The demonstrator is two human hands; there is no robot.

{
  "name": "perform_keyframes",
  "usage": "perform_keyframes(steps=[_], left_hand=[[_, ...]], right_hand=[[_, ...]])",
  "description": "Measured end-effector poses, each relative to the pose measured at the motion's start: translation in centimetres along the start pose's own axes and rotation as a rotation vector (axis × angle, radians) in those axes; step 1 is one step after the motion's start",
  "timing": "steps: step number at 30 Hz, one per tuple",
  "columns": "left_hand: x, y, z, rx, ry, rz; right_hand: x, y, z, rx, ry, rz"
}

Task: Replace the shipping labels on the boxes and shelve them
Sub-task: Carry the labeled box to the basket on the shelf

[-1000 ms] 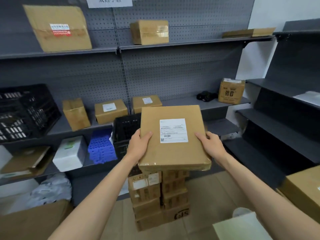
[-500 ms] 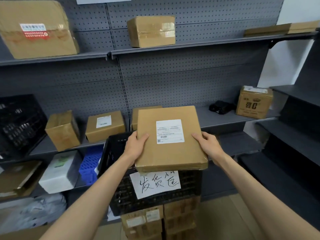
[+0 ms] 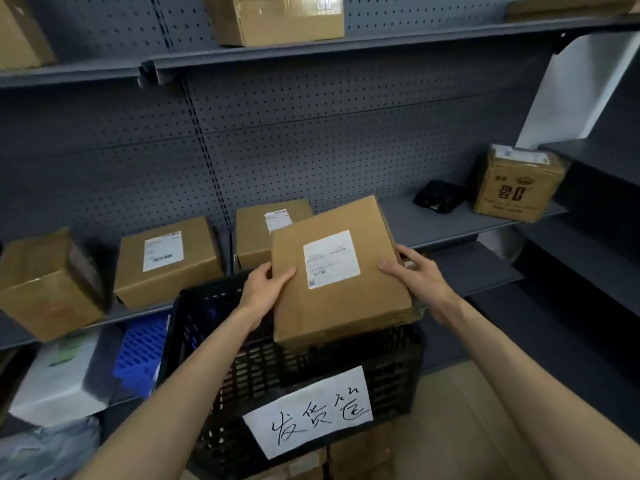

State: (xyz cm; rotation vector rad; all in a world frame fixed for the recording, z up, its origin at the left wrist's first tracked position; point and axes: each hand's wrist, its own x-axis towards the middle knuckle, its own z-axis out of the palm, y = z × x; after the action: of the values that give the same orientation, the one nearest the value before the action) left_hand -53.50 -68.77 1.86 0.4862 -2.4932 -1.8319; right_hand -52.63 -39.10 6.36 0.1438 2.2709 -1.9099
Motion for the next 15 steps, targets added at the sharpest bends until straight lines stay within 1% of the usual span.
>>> perform_keyframes(steps=[3, 5, 7, 9, 10, 12, 15], left_hand=[[2.9, 0.8, -0.1, 0.14, 0.011, 0.083], [4.4, 1.8, 0.1, 0.242, -0.004, 0.178], [5.6, 3.0, 0.5, 0.372, -0.106, 0.339], [6.5, 4.6, 1.1, 0.564, -0.255, 0.551], [6.8, 5.6, 1.5, 0.666, -0.319, 0.639], [7.5, 7.3, 2.5, 0.823, -0.398, 0.797], [8.5, 8.9, 3.3, 0.905, -0.463, 0.935]], right_hand=[[1.3, -0.2, 1.1, -0.057, 0.082, -0.02], [1.8, -0.4, 1.9, -0.246, 0.149, -0.031], [2.1, -0.3, 2.7, -0.532, 0.208, -0.055], [2.2, -0.2, 3.6, -0.684, 0.24, -0.09], [2.2, -0.3, 4.0, -0.711, 0.252, -0.1], [2.0, -0.6, 4.5, -0.731, 0.287, -0.114], [1.1, -0.7, 4.4, -0.759, 0.353, -0.115]])
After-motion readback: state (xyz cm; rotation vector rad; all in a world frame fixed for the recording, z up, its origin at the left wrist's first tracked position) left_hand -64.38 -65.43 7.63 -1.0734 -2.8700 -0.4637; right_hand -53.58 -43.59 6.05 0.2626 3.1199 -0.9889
